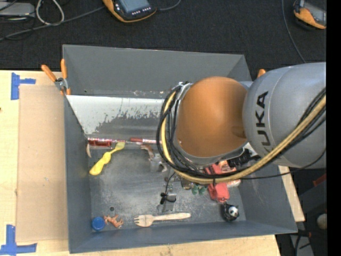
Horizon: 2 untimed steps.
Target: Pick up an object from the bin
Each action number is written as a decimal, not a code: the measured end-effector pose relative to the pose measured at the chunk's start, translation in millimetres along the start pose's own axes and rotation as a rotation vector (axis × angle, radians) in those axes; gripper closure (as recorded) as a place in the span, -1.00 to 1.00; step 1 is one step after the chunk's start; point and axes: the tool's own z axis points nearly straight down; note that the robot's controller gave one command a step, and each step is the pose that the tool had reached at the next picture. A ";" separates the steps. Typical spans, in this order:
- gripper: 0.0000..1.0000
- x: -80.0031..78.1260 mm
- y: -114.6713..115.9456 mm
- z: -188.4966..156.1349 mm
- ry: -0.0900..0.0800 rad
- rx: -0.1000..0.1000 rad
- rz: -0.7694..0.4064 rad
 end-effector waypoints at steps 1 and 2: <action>-1.00 -1.8 -1.0 -3.8 -0.008 -0.001 0.004; -1.00 -22.1 -11.7 70.9 -0.011 -0.002 -0.031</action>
Offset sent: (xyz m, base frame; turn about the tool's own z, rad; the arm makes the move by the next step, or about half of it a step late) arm 0.0386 -0.0243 -0.1471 -0.0640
